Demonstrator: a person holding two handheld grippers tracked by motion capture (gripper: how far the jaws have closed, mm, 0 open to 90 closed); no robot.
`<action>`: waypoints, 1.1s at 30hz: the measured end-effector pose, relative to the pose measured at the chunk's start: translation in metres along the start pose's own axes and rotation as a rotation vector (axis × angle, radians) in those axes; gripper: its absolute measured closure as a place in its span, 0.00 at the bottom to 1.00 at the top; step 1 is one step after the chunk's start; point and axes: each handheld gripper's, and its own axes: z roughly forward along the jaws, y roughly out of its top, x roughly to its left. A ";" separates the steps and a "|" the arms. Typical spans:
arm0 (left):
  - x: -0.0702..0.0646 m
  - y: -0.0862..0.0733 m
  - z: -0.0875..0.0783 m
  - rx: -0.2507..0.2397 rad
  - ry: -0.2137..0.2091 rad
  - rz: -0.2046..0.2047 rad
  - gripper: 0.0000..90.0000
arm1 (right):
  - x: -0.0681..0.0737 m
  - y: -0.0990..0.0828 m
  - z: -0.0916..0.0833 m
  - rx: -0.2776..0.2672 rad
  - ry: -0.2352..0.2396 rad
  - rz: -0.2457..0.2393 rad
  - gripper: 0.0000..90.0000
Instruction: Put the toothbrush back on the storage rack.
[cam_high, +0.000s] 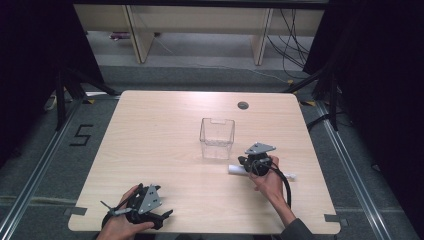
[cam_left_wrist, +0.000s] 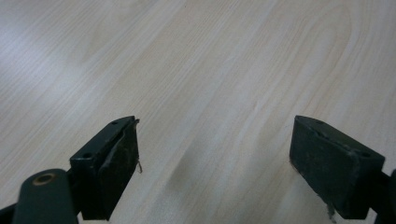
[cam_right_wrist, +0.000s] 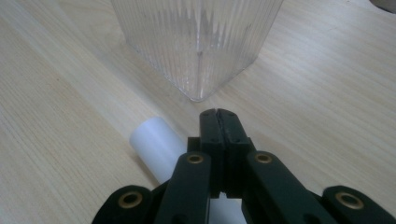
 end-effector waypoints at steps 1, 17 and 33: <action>0.000 0.000 0.000 0.000 0.000 0.000 0.17 | 0.000 0.000 0.000 0.000 0.000 0.000 1.00; 0.002 0.000 -0.001 0.019 0.014 0.010 0.17 | 0.009 -0.001 0.004 0.060 0.040 -0.044 1.00; 0.003 0.000 -0.004 0.020 0.012 0.006 0.17 | 0.025 -0.009 -0.001 0.093 0.094 -0.104 1.00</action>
